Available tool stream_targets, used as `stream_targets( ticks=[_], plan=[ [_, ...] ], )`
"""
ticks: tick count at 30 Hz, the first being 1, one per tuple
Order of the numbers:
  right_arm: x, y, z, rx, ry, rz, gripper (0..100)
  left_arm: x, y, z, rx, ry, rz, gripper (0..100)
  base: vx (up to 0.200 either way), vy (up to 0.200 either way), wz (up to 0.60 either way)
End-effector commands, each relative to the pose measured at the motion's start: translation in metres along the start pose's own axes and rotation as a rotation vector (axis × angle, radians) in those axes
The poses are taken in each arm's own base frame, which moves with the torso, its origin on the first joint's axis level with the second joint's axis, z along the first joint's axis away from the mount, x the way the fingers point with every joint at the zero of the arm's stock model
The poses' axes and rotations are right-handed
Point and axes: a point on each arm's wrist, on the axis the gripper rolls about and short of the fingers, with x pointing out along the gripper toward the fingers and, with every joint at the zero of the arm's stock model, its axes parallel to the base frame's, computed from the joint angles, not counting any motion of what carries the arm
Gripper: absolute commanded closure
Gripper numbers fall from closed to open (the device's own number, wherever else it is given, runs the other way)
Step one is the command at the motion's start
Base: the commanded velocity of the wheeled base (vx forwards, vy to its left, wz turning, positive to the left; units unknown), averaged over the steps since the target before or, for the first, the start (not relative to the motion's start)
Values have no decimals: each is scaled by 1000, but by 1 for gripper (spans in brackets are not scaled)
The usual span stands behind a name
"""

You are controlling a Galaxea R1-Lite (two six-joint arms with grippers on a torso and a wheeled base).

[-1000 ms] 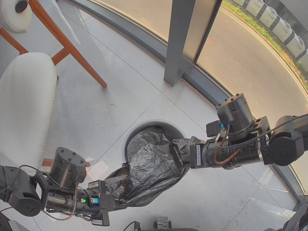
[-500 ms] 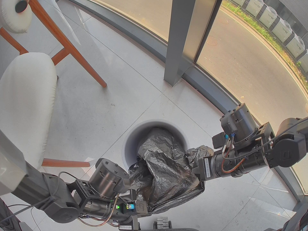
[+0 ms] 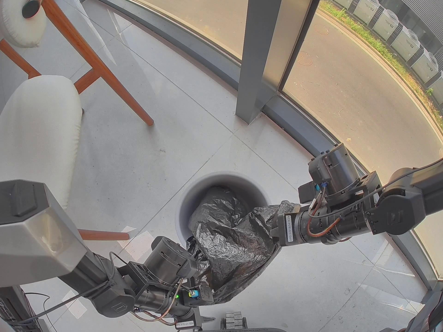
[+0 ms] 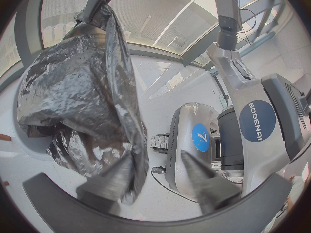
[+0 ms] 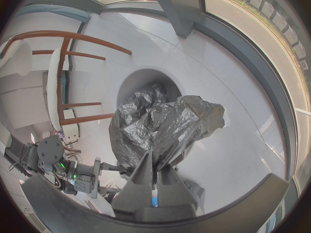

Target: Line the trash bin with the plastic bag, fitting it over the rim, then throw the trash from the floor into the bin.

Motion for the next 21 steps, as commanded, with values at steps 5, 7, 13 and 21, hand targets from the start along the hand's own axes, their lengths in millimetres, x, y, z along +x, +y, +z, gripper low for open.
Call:
stream_targets(
  ticks=[5,7,13,21],
  plan=[
    [4,2,-3,-1,7,2,100,6,15,18,-17,-51,73,0,0,0,0],
    [3,3,-2,-1,2,3,100,6,25,35,-35,-88,144,0,0,0,0],
    [2,3,-2,-1,1,3,100,20,23,61,-71,-139,161,0,0,0,0],
    [1,3,-2,0,0,6,100,26,12,68,-51,-177,148,0,0,0,0]
  ],
)
